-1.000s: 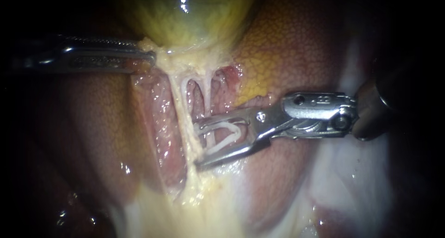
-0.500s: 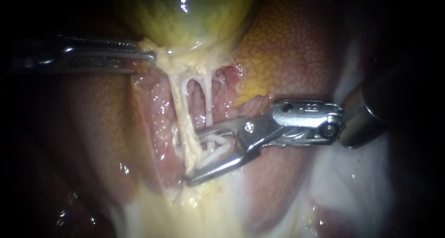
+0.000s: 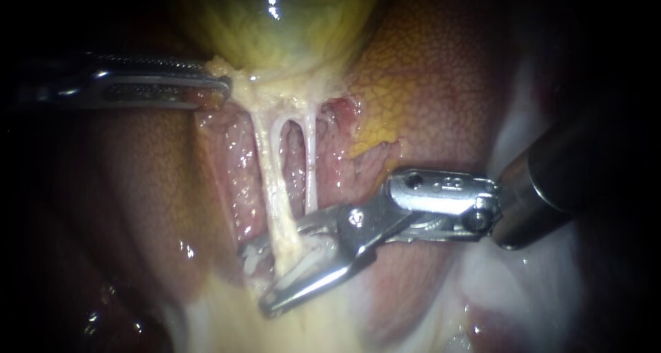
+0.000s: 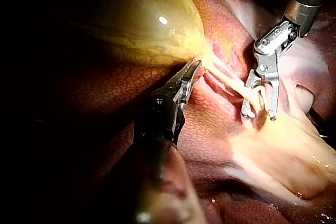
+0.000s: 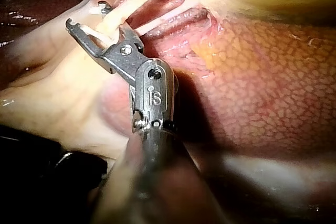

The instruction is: Clipping first clip left tube

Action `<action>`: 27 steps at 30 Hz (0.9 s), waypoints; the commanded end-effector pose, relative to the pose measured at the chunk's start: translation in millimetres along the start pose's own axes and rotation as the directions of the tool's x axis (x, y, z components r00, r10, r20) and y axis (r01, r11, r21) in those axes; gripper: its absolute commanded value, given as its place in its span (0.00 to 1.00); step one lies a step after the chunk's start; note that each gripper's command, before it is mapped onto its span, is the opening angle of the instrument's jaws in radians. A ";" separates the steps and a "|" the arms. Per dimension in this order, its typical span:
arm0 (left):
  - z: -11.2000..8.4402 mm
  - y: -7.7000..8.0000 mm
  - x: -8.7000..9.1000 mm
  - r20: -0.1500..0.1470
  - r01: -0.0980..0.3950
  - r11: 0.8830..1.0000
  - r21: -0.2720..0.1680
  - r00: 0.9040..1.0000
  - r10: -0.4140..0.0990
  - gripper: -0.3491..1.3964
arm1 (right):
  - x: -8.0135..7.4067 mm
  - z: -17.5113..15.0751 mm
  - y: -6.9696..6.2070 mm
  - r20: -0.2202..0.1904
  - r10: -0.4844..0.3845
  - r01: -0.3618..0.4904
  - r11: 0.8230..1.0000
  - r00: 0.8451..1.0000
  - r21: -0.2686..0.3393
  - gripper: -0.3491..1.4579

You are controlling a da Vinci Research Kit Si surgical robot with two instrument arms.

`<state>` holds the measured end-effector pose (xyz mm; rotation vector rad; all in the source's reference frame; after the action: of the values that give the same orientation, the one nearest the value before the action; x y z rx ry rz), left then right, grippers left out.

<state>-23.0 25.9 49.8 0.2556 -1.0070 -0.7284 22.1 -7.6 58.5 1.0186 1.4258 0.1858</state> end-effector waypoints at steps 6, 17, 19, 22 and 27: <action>0.0 0.0 0.0 0.000 0.000 1.000 0.000 1.000 0.000 0.00 | 0.0 0.0 0.1 0.003 -0.001 0.001 1.000 1.000 0.007 0.28; 0.0 0.1 0.0 0.000 0.000 1.000 0.001 1.000 0.000 0.00 | 0.0 -0.3 0.3 0.002 0.005 -0.005 1.000 1.000 0.006 0.00; 0.0 0.1 0.0 0.000 0.000 1.000 0.001 1.000 0.000 0.00 | 0.1 -0.3 0.7 0.003 0.022 -0.022 1.000 1.000 0.009 0.00; 0.0 0.1 0.0 0.000 0.000 1.000 0.001 1.000 0.000 0.00 | 0.2 -0.2 0.8 0.006 0.021 -0.021 1.000 1.000 0.023 0.00; 0.0 0.1 0.0 0.000 0.000 1.000 0.001 1.000 0.000 0.00 | 0.1 0.0 0.8 0.007 0.020 -0.020 1.000 1.000 0.022 0.00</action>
<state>-23.0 25.9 49.8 0.2561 -1.0072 -0.7277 22.5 -7.1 58.9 1.0513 1.4158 0.1817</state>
